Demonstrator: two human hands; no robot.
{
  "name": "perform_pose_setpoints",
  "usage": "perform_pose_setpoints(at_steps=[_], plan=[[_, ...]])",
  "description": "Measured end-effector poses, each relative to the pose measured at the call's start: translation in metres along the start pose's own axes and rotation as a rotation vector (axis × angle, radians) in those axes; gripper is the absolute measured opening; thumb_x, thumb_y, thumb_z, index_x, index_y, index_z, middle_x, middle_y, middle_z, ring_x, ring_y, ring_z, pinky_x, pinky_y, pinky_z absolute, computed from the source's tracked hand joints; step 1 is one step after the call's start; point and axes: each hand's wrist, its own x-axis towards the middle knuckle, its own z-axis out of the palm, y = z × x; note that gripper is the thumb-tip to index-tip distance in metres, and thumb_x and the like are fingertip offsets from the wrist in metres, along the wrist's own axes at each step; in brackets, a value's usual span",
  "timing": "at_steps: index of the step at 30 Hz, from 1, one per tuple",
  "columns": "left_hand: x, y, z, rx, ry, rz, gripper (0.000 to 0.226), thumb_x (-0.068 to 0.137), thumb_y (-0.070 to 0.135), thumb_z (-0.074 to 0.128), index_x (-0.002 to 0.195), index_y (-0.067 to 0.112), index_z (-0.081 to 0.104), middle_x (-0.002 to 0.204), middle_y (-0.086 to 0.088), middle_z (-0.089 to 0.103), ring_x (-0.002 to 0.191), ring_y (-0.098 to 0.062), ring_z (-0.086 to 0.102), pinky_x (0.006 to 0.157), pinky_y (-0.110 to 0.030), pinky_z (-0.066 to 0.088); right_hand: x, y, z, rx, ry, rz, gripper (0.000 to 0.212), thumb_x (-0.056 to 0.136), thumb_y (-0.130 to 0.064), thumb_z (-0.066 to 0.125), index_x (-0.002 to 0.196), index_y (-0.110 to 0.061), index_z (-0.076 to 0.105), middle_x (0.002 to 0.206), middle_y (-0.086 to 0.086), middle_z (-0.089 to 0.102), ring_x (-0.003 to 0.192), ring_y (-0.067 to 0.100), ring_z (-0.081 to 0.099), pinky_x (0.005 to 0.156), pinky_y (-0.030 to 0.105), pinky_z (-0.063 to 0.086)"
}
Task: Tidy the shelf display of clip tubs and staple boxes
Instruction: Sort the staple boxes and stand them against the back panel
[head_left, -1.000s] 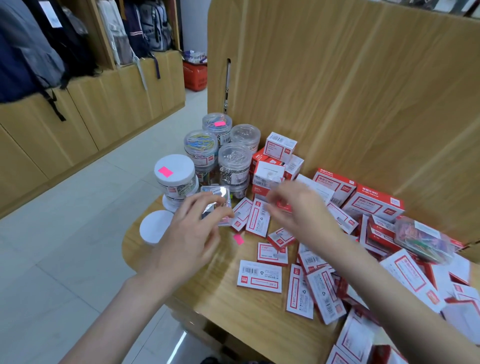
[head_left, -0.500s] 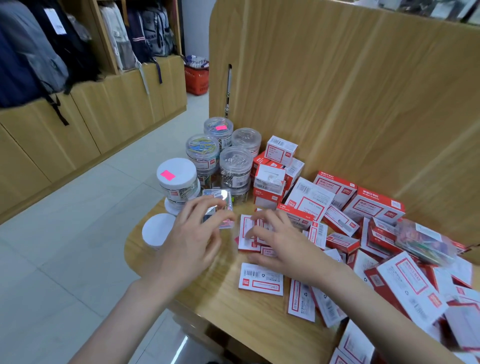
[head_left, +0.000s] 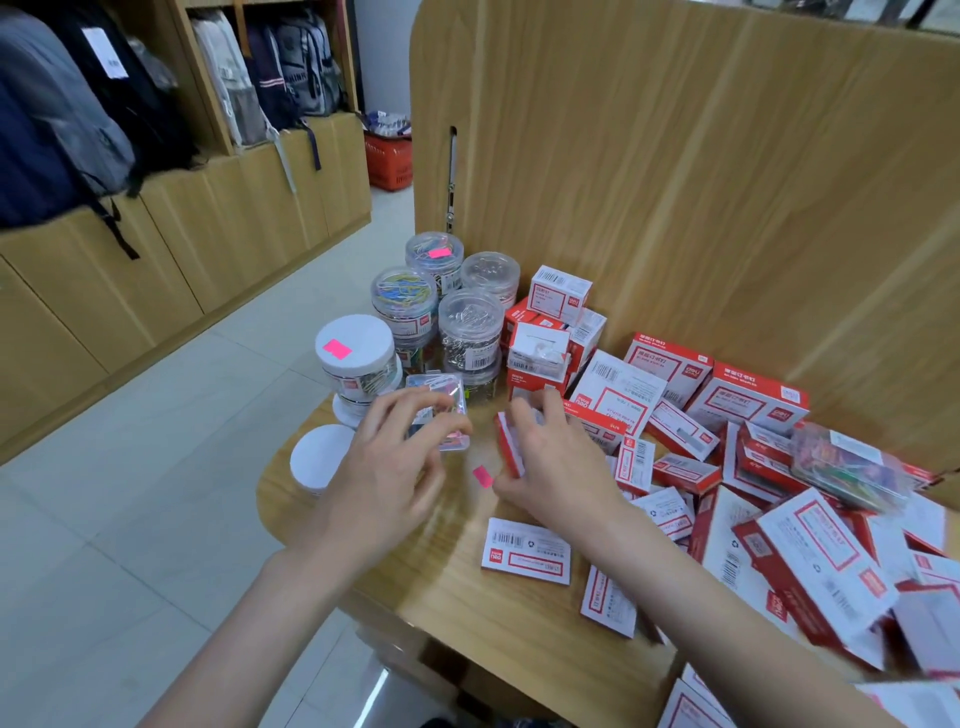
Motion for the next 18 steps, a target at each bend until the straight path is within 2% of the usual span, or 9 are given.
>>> perform_pose_setpoints(at_steps=[2,6,8,9,11,13,15,18], plan=[[-0.001,0.001,0.0,0.007,-0.001,0.0,0.03,0.081,0.014,0.04,0.106,0.021,0.054,0.115,-0.001,0.054,0.109,-0.022,0.043,0.099,-0.018,0.027,0.003,-0.002,-0.003,-0.031,0.047,-0.015,0.041,0.08,-0.021,0.056,0.114,-0.012,0.035,0.115,0.009,0.037,0.09,0.036,0.054,0.06,0.035,0.038],[0.0,0.0,0.0,0.022,-0.009,-0.003,0.031,0.08,0.014,0.039,0.105,0.019,0.057,0.115,-0.001,0.054,0.109,-0.021,0.044,0.099,-0.017,0.026,0.004,0.004,-0.004,-0.073,0.101,-0.029,0.039,0.079,-0.003,0.048,0.115,-0.011,0.034,0.112,0.01,0.039,0.079,0.037,0.053,0.053,0.035,0.035],[0.0,-0.001,0.001,0.025,-0.014,-0.003,0.031,0.081,0.014,0.039,0.105,0.018,0.058,0.115,-0.001,0.054,0.109,-0.021,0.044,0.099,-0.019,0.027,0.004,0.011,-0.002,0.03,0.109,-0.065,0.033,0.082,-0.004,0.05,0.112,-0.012,0.037,0.112,0.01,0.041,0.081,0.037,0.053,0.057,0.037,0.039],[0.0,-0.001,0.001,0.026,-0.016,-0.003,0.031,0.081,0.015,0.04,0.105,0.018,0.059,0.115,-0.001,0.054,0.109,-0.021,0.044,0.098,-0.02,0.028,0.004,0.014,-0.005,0.117,0.11,-0.089,0.03,0.083,-0.007,0.052,0.11,-0.013,0.04,0.111,0.008,0.043,0.085,0.036,0.053,0.063,0.037,0.042],[0.0,-0.001,0.001,0.027,-0.017,0.0,0.03,0.08,0.015,0.042,0.104,0.018,0.059,0.114,-0.001,0.054,0.109,-0.022,0.044,0.096,-0.025,0.031,0.002,0.019,-0.017,0.275,0.138,-0.132,0.027,0.082,-0.01,0.059,0.106,-0.014,0.046,0.107,0.003,0.048,0.094,0.026,0.052,0.072,0.029,0.036],[0.002,0.002,0.0,0.03,0.01,0.008,0.03,0.079,0.014,0.042,0.103,0.016,0.061,0.113,-0.003,0.055,0.109,-0.023,0.044,0.094,-0.028,0.033,-0.003,0.025,-0.038,0.361,0.192,-0.113,0.029,0.08,-0.008,0.064,0.103,-0.015,0.048,0.102,-0.001,0.053,0.092,0.016,0.051,0.067,0.02,0.028],[0.005,0.008,-0.002,0.017,0.063,0.001,0.031,0.079,0.014,0.042,0.102,0.013,0.063,0.113,-0.005,0.056,0.108,-0.022,0.044,0.092,-0.03,0.035,-0.012,0.038,-0.062,0.424,0.225,-0.054,0.031,0.078,-0.007,0.066,0.101,-0.018,0.048,0.092,-0.007,0.055,0.083,0.008,0.05,0.063,0.017,0.028],[0.013,0.023,-0.004,-0.026,0.157,0.01,0.029,0.08,0.011,0.043,0.099,0.009,0.064,0.108,-0.005,0.057,0.1,-0.021,0.048,0.087,-0.031,0.038,-0.024,0.075,-0.09,0.498,0.307,0.069,0.035,0.076,-0.005,0.069,0.1,-0.019,0.048,0.085,-0.012,0.053,0.081,0.01,0.049,0.064,0.018,0.031]])
